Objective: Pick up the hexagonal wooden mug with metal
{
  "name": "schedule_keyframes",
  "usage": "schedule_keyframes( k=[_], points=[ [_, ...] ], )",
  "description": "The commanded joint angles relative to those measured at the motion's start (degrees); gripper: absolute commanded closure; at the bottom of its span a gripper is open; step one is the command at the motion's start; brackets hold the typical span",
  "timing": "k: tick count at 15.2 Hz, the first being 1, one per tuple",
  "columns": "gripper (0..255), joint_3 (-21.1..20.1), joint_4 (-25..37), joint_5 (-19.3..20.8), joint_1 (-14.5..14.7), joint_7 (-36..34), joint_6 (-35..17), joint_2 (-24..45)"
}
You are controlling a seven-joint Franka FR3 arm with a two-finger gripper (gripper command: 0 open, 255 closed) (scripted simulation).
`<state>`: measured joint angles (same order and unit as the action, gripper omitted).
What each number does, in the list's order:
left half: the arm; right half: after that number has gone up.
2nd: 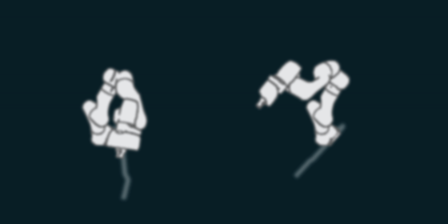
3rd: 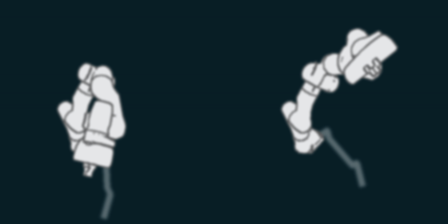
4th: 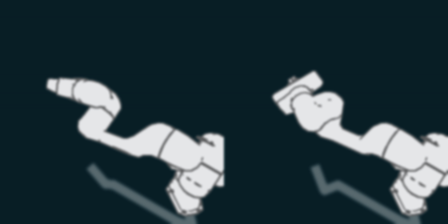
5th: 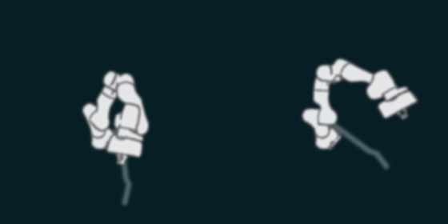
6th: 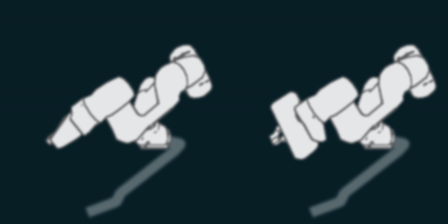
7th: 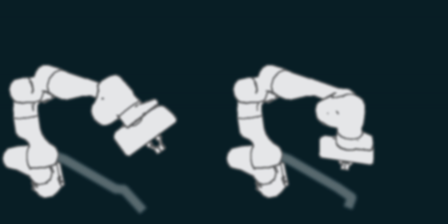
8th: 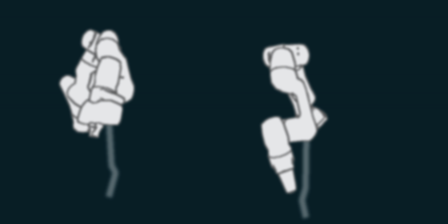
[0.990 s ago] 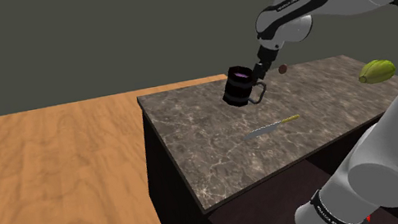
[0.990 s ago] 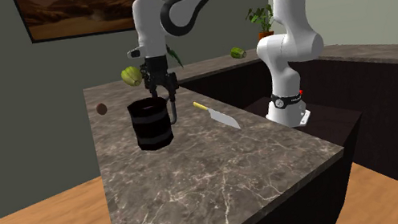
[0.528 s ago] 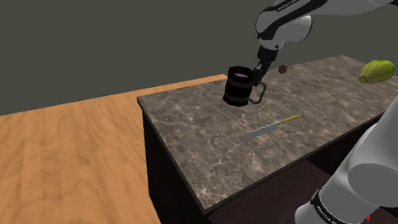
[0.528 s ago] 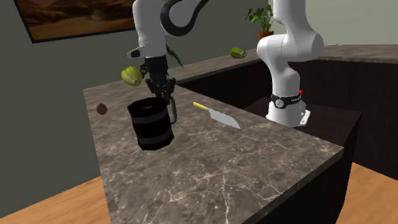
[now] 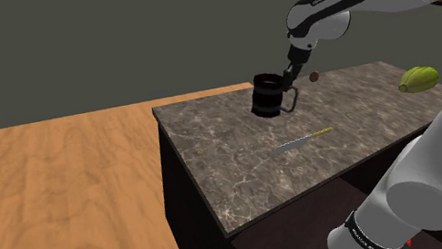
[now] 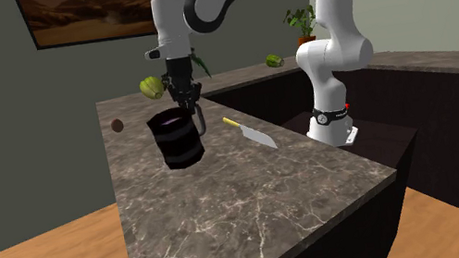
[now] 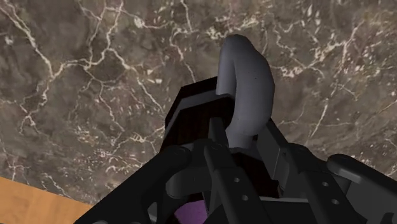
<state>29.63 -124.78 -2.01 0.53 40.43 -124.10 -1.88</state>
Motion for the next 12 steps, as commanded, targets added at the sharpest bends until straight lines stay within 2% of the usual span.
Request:
schedule_keyframes(
  k=[1,10,12],
  points=[
    [255,-0.08,0.95,0.38,0.04,-0.40,1.41,-0.61],
    [255,-0.47,5.44,1.93,0.12,-1.76,8.21,-3.28],
    [255,-0.47,5.53,1.95,0.12,-1.78,8.32,-3.32]
  ],
)
